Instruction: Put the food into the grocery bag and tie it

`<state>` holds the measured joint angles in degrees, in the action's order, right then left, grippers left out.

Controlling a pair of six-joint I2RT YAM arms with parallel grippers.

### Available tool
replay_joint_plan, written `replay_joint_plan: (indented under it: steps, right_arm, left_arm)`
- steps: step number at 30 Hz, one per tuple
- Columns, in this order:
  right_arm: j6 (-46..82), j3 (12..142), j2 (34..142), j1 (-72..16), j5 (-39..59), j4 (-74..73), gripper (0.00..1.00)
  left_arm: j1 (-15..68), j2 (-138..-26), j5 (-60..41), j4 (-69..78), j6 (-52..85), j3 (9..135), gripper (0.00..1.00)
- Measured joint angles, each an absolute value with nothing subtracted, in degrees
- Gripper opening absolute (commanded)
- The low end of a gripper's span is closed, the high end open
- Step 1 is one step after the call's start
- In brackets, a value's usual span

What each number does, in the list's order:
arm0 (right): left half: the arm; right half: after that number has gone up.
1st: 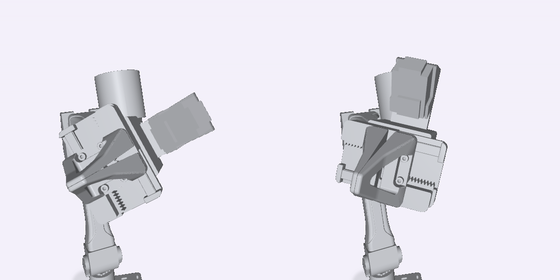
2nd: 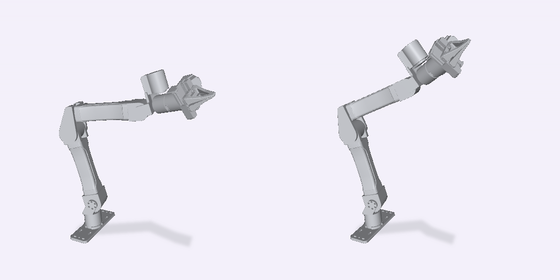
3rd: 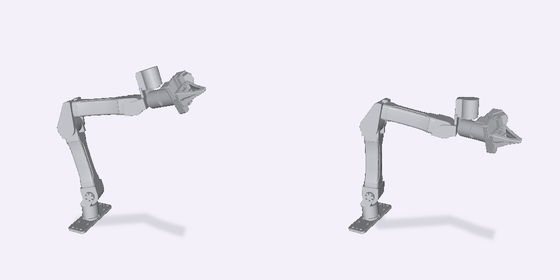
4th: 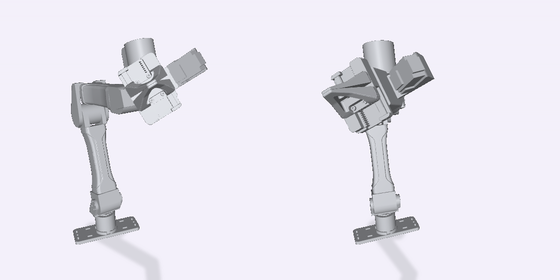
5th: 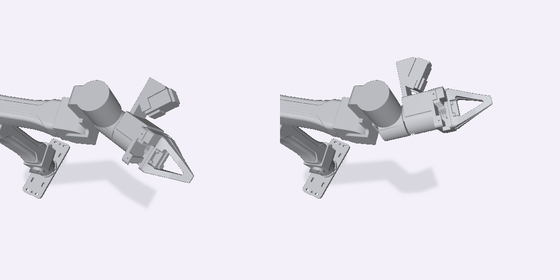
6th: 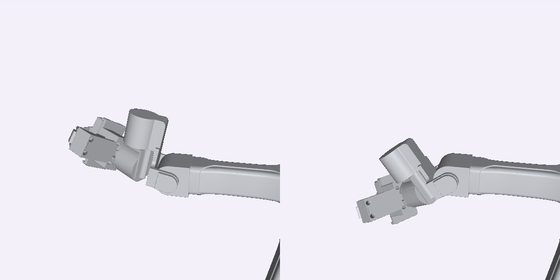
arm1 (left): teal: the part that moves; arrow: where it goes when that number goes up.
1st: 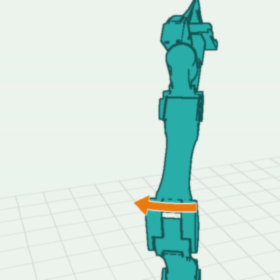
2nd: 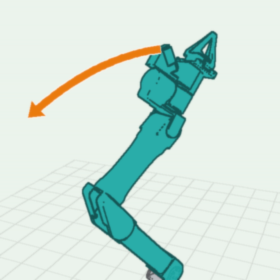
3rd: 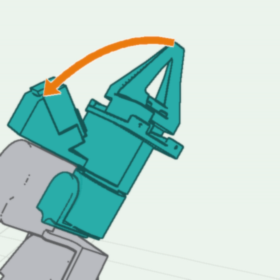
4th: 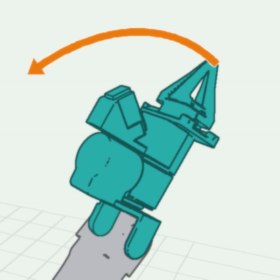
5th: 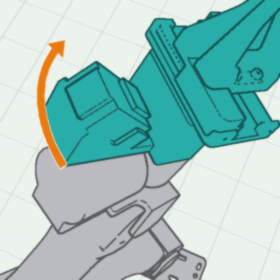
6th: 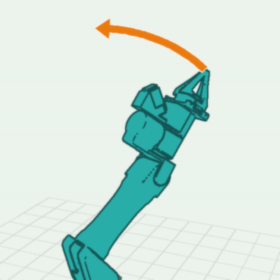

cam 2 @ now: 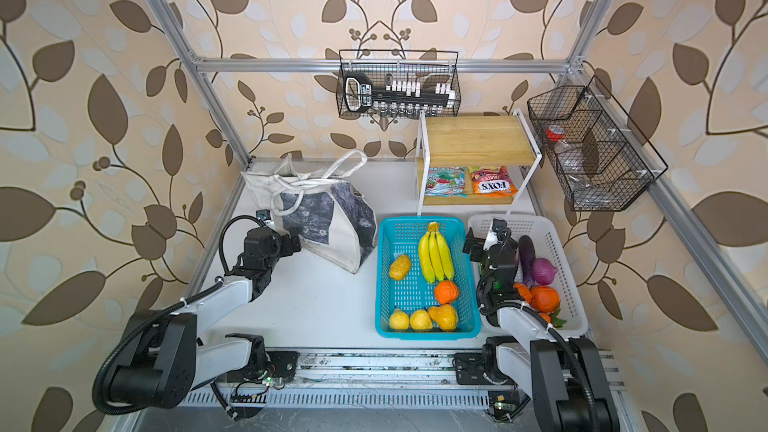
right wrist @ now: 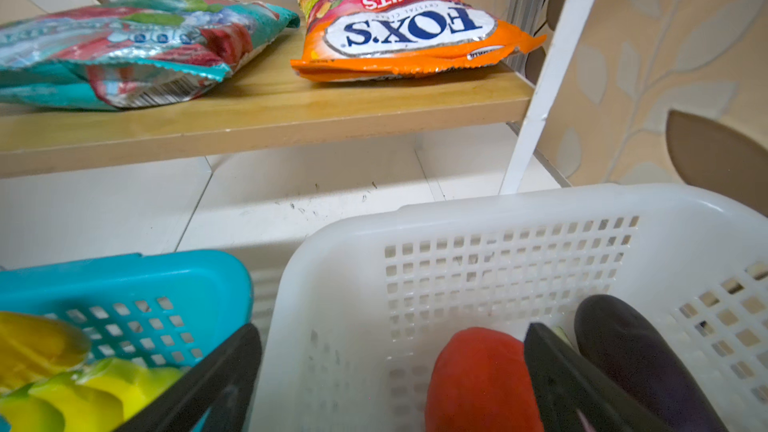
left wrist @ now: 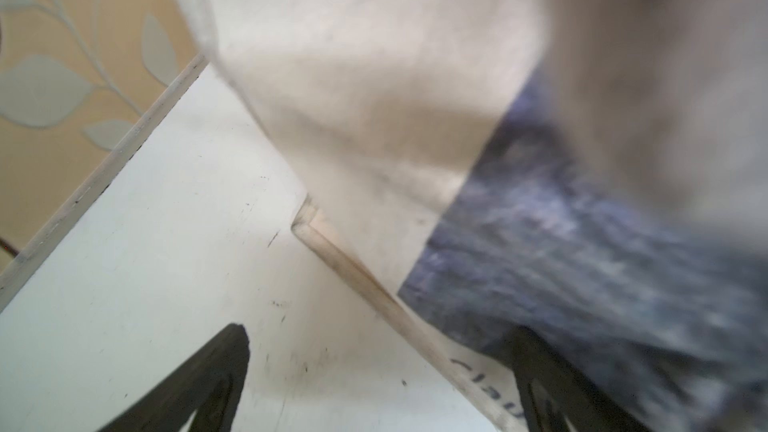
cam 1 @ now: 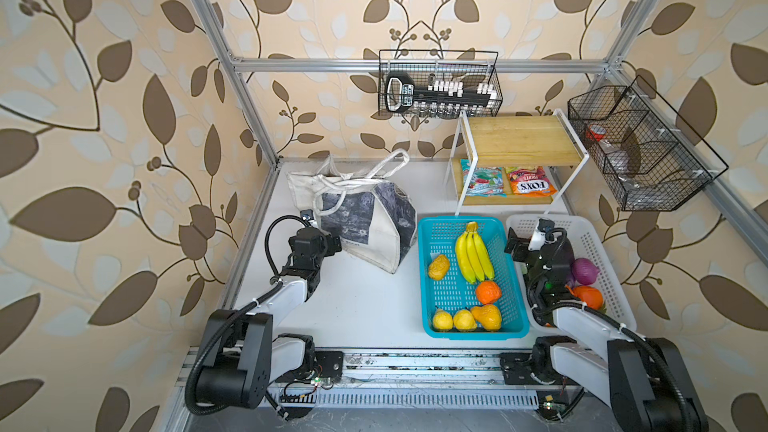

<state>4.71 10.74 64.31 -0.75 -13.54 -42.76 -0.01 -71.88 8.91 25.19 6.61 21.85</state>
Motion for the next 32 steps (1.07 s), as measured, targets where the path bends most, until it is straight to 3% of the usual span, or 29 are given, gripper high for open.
replay_joint_plan:
  steps: [7,14,32]
  right_arm:
    - [4.89,10.72,71.18,-0.75,-13.43,-52.51,1.0]
    - [4.36,10.72,75.94,-1.56,-12.29,-59.77,1.0]
    - [2.92,10.83,76.86,-0.78,-7.86,-60.62,1.0]
  left_arm:
    - [-6.76,-78.72,0.43,31.66,6.04,21.67,0.99]
    - [-4.78,-83.72,-1.83,34.72,4.32,22.22,0.99]
    - [-1.06,-86.65,-1.1,37.54,0.21,22.22,0.99]
